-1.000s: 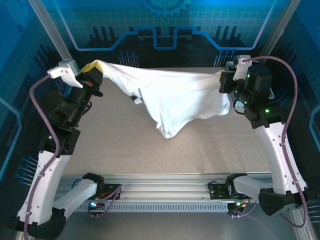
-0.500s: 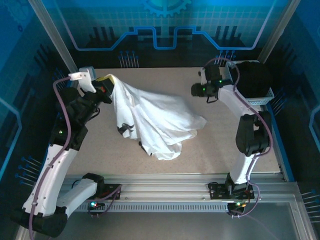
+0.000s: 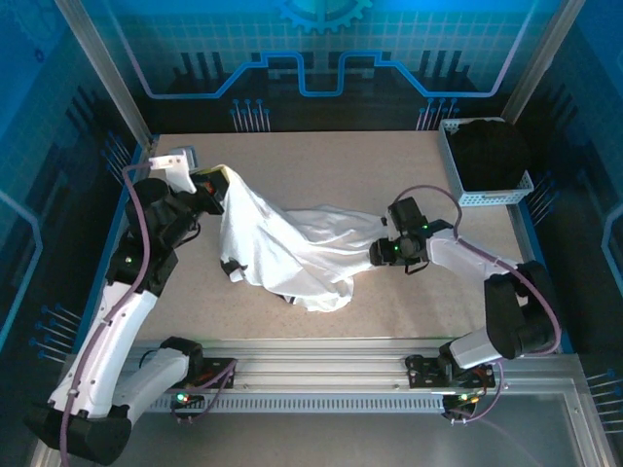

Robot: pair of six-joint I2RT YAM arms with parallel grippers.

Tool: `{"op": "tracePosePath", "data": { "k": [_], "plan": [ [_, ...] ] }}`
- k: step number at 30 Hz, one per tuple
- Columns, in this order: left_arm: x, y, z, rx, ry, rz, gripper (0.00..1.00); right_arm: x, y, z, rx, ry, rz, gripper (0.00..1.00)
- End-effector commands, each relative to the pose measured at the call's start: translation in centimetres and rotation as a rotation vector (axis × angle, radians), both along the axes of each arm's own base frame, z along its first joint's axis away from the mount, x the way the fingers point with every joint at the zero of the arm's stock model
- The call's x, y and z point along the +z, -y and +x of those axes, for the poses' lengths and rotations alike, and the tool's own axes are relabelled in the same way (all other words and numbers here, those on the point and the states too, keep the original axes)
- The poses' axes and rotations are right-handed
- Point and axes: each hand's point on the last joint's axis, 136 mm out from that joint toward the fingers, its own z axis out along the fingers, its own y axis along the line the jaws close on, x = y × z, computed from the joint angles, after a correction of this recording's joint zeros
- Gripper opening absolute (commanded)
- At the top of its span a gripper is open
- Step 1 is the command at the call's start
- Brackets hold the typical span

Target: Fold the inside-out t-shirt

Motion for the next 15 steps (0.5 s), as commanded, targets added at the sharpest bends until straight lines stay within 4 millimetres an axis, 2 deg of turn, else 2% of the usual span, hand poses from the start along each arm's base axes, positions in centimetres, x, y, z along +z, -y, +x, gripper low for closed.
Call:
{"op": "tracePosePath", "data": {
  "k": [1,5,7,10,12,13,15],
  "plan": [
    [0.3,0.0,-0.4,-0.012,0.018,-0.021,0.0,-1.1,-0.3,1.3,-0.051,0.004,0.037,0.54],
    [0.5,0.0,-0.5,-0.013,0.025,-0.017,0.0,-2.4,-1.1,2.4,-0.066,-0.012,0.082,0.48],
    [0.6,0.0,-0.6,-0.012,0.028,-0.017,0.0,-2.7,-1.4,3.0,-0.071,-0.005,0.102,0.39],
    [0.5,-0.1,-0.5,-0.009,0.026,-0.017,0.0,-1.9,-1.7,4.1,-0.086,0.028,0.141,0.18],
    [0.6,-0.1,-0.6,-0.006,0.028,-0.02,0.0,0.4,-0.8,4.9,-0.096,0.098,0.131,0.02],
    [0.7,-0.2,-0.6,-0.005,0.029,-0.021,0.0,1.9,0.1,5.1,-0.105,0.139,0.116,0.0],
    [1.2,-0.2,-1.0,-0.006,0.032,-0.026,0.0,6.1,2.1,4.9,-0.12,0.243,0.097,0.0]
  ]
}}
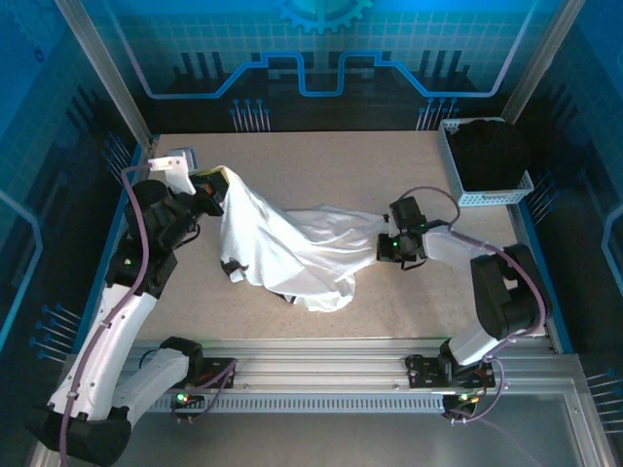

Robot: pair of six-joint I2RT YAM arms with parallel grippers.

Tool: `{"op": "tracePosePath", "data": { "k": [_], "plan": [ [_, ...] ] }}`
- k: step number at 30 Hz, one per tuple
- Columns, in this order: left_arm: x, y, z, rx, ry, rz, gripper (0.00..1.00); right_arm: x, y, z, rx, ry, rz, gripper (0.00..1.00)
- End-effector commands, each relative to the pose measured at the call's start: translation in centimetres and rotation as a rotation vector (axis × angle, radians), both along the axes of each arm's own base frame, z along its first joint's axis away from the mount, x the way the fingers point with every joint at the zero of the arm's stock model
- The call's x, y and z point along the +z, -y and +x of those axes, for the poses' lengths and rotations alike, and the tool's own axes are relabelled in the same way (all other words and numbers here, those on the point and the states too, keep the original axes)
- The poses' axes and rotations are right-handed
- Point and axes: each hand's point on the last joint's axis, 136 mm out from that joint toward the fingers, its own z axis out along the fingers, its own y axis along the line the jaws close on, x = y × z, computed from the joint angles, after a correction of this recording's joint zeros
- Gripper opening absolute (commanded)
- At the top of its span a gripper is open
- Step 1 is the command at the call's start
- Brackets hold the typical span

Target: Fold the inside-out t-shirt

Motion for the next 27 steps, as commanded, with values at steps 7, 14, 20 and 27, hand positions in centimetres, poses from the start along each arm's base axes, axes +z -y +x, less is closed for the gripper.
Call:
{"op": "tracePosePath", "data": {
  "k": [7,14,20,27],
  "plan": [
    [4.8,-1.4,-2.7,0.03,0.11,-0.045,0.0,21.5,4.9,-2.3,0.011,0.464,-0.048,0.0],
    [6.7,-3.7,-3.5,0.109,0.129,-0.012,0.0,28.3,5.1,-3.5,0.052,0.582,-0.06,0.0],
    [2.3,-3.1,-3.1,0.081,0.02,-0.021,0.0,22.2,1.8,2.3,0.1,0.441,0.052,0.0],
    [-2.2,-3.4,-2.9,0.097,-0.08,-0.004,0.0,7.9,-1.6,10.8,0.129,0.132,0.113,0.03]
  ]
}}
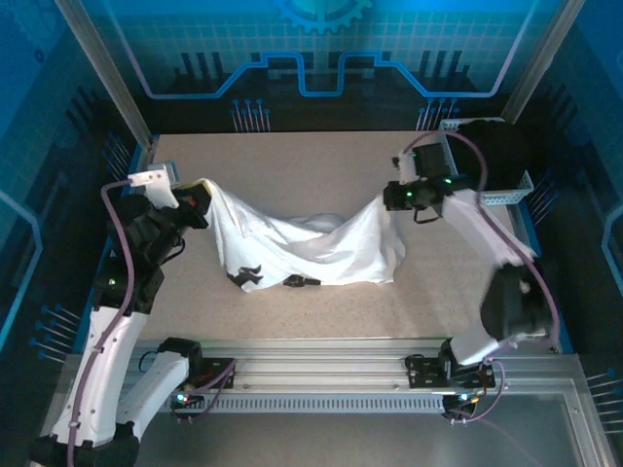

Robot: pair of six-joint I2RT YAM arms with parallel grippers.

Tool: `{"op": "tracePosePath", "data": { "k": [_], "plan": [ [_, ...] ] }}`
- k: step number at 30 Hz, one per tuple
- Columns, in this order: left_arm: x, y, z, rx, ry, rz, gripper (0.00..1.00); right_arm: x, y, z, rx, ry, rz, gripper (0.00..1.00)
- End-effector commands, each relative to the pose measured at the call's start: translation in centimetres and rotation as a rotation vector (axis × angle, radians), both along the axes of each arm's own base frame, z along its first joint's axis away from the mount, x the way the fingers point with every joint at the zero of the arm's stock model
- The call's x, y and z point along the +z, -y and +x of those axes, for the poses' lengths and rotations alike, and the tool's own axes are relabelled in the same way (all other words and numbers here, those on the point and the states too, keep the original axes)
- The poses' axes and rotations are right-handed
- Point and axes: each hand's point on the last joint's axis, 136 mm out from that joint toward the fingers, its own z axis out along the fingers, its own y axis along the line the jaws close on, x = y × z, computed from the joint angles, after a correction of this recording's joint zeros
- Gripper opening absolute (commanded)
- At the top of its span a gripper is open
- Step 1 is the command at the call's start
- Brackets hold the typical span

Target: Fold the inside-out t-shirt

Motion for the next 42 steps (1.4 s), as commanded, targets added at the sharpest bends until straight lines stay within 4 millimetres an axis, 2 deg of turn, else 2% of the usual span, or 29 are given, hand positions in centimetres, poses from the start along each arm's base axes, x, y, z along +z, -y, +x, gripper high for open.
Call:
{"op": "tracePosePath", "data": {
  "k": [1,3,5,8,11,16,20,25,27,31,36,39,42],
  "plan": [
    [-1.2,-0.1,-0.2,0.004,-0.029,-0.017,0.0,-4.0,-1.2,3.2,0.011,-0.075,0.04,0.05],
    [-1.8,0.1,0.0,-0.005,-0.042,-0.029,0.0,-5.6,-1.1,4.3,0.008,-0.104,0.012,0.13],
    [-2.4,0.2,0.1,-0.01,-0.052,-0.038,0.0,-6.1,-0.8,4.2,0.013,-0.11,-0.007,0.22],
    [-3.0,0.2,0.3,-0.011,-0.064,-0.033,0.0,-6.6,-0.1,2.4,0.024,-0.12,-0.048,0.34],
    [-3.4,0.2,0.4,-0.013,-0.07,-0.032,0.0,-7.7,0.8,0.0,0.023,-0.154,-0.087,0.39],
    [-3.5,0.4,0.6,-0.023,-0.073,-0.031,0.0,-9.9,0.6,-2.9,0.034,-0.222,-0.104,0.4],
    [-3.6,0.5,0.6,-0.029,-0.078,-0.033,0.0,-11.5,-0.6,-4.6,0.061,-0.277,-0.103,0.42],
    [-3.9,0.5,0.5,-0.031,-0.085,-0.022,0.0,-12.2,-2.9,-6.8,0.116,-0.308,-0.083,0.44],
    [-3.9,0.5,0.3,-0.03,-0.085,-0.017,0.0,-12.2,-3.0,-7.4,0.115,-0.306,-0.09,0.39],
    [-4.1,0.4,0.2,-0.029,-0.087,-0.011,0.0,-10.5,-2.3,-7.1,0.089,-0.232,-0.122,0.22],
    [-4.0,0.4,0.2,-0.028,-0.087,-0.011,0.0,-5.9,-2.4,-6.6,0.097,-0.071,-0.094,0.11],
    [-4.0,0.1,0.2,-0.011,-0.085,0.005,0.0,-3.6,-2.8,-7.8,0.122,0.005,-0.056,0.07],
    [-3.8,-0.2,0.1,0.002,-0.088,0.023,0.0,-2.6,-2.8,-10.2,0.139,0.025,-0.034,0.08]
  ]
}}
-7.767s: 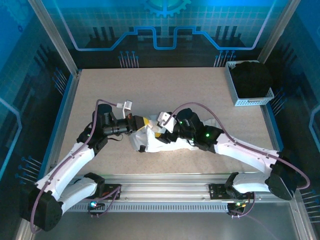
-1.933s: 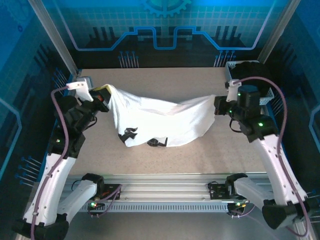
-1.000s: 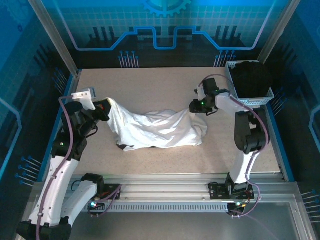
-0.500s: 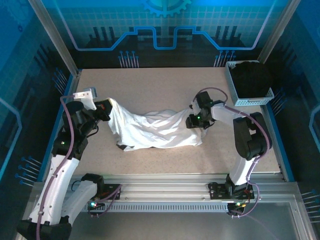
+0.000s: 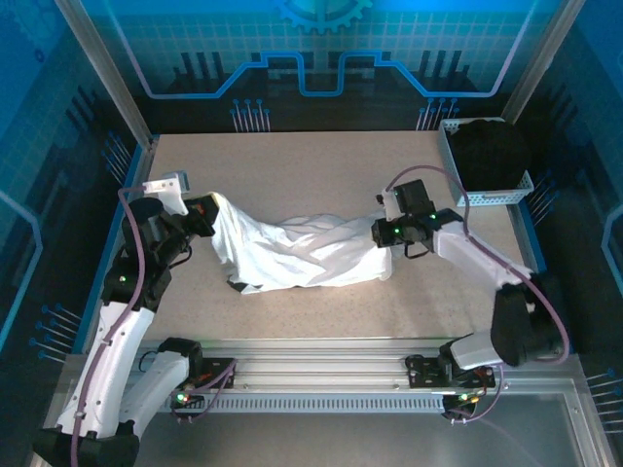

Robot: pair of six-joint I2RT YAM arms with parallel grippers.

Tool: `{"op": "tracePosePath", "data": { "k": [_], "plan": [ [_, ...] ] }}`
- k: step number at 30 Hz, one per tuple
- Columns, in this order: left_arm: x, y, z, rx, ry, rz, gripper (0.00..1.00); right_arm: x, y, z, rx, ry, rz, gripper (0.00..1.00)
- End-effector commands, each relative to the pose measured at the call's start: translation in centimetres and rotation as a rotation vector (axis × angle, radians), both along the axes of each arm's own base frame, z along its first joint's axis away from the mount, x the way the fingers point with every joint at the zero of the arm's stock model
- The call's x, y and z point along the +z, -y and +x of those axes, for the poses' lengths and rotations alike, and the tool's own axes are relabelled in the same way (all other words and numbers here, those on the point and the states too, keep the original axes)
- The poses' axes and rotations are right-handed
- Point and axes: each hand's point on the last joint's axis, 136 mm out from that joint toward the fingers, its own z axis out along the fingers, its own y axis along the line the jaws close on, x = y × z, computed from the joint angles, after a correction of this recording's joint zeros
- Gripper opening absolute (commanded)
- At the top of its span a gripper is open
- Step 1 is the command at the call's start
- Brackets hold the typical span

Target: Fold the inside-out t-shirt

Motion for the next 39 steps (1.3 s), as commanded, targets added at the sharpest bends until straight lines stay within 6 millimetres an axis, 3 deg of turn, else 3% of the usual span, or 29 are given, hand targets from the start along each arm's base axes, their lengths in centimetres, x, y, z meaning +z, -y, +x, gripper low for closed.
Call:
{"op": "tracePosePath", "data": {
  "k": [1,6,10,14,22,28,34,39],
  "plan": [
    [0.5,-0.8,-0.4,0.025,0.013,0.046,0.0,0.1,-0.4,-3.0,0.034,-0.006,0.024,0.09],
    [0.6,-1.8,-1.0,0.052,-0.006,0.12,0.0,-2.9,-0.9,-8.7,0.041,-0.105,0.074,0.15],
    [0.2,-1.9,-1.0,0.056,-0.005,0.14,0.0,-6.5,0.6,-11.2,-0.053,-0.199,0.043,0.27],
    [-0.1,-1.3,-0.8,0.027,-0.006,0.118,0.0,-6.7,2.1,-10.7,-0.126,-0.182,-0.005,0.41],
    [-0.3,-1.2,-0.8,0.018,-0.003,0.123,0.0,-4.7,0.8,-8.5,-0.125,-0.152,0.158,0.51],
    [-0.7,-1.1,-0.6,0.011,-0.008,0.126,0.0,-4.5,0.1,-8.3,-0.098,-0.168,0.208,0.47],
    [-0.7,-1.0,-0.5,0.005,-0.009,0.122,0.0,-4.9,-0.1,-8.3,-0.085,-0.184,0.207,0.3],
    [-0.8,-1.0,-0.6,0.005,-0.01,0.122,0.0,-4.2,0.2,-8.4,-0.08,-0.16,0.201,0.14]
  ]
}}
